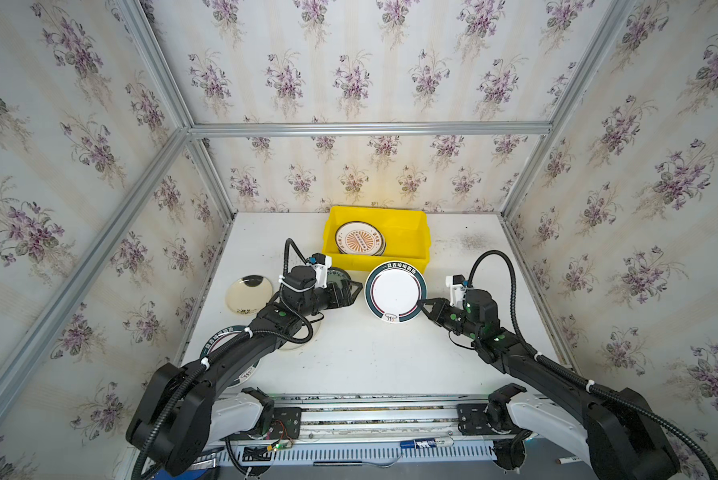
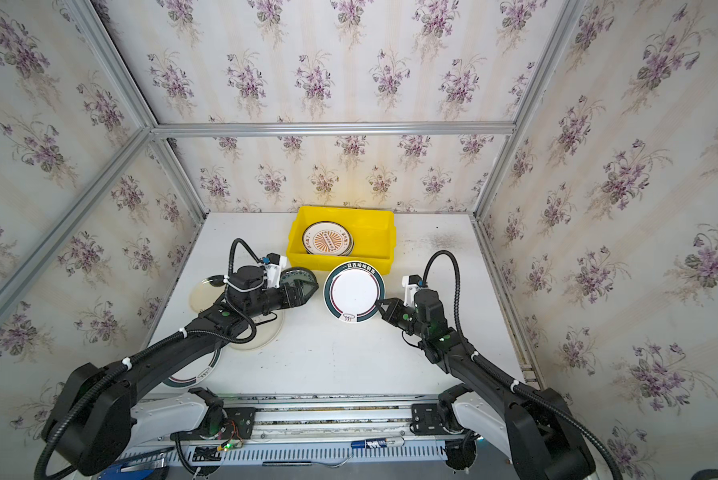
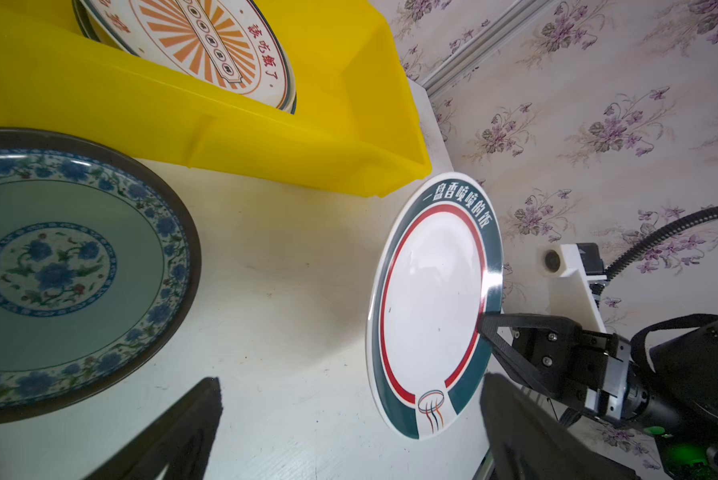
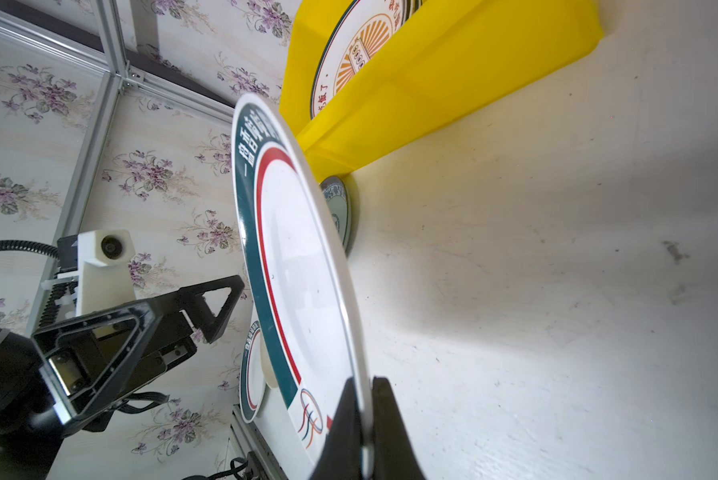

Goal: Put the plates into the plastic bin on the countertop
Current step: 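Tilt the green-rimmed plate upright with the right gripper toward the left gripper, then grasp the green-rimmed plate's rim with the left gripper while the right gripper holds it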

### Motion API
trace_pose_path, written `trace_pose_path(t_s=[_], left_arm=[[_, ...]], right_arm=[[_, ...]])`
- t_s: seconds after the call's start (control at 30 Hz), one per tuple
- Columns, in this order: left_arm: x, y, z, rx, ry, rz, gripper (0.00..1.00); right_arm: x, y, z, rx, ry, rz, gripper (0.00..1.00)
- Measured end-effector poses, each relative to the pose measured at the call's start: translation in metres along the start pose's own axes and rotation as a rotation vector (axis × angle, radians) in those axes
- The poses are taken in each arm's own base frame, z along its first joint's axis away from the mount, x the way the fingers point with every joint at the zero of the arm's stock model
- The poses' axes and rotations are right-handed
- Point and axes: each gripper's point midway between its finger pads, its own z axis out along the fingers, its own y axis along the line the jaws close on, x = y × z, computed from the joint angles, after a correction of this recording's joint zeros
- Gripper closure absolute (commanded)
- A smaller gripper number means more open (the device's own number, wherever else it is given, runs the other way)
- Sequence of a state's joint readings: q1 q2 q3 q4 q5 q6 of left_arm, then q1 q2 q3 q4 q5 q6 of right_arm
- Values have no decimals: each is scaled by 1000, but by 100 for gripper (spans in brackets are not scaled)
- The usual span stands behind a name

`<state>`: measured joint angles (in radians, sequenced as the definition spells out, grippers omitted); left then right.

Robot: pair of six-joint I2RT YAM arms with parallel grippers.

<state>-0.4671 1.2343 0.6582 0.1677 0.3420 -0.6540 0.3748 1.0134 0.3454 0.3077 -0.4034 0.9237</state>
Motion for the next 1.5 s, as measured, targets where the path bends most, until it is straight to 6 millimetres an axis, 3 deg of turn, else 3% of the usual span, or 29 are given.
trace_pose_path(t_s=[0.4, 0.57, 0.73, 0.93, 1.03, 1.23, 1.37, 1.5], left_arm=[[12, -24, 29, 59, 49, 3, 39], [17, -29, 34, 73, 64, 0, 66], [17, -33, 37, 88, 67, -5, 85], [15, -38, 38, 111, 64, -20, 99], [15, -38, 38, 115, 67, -25, 100], [16, -44, 38, 137, 73, -21, 100], [17, -42, 38, 126, 76, -22, 100], [19, -38, 39, 109, 79, -18, 100]], right_arm=[[9, 17, -6, -75, 51, 0, 100], [11, 18, -6, -81, 67, 1, 100], [14, 17, -5, -82, 84, 7, 100], [12, 15, -4, -68, 80, 35, 99], [12, 15, -5, -66, 76, 34, 90], [14, 16, -9, -67, 79, 16, 53], [13, 20, -11, -81, 75, -2, 34], [12, 23, -12, -75, 78, -17, 21]])
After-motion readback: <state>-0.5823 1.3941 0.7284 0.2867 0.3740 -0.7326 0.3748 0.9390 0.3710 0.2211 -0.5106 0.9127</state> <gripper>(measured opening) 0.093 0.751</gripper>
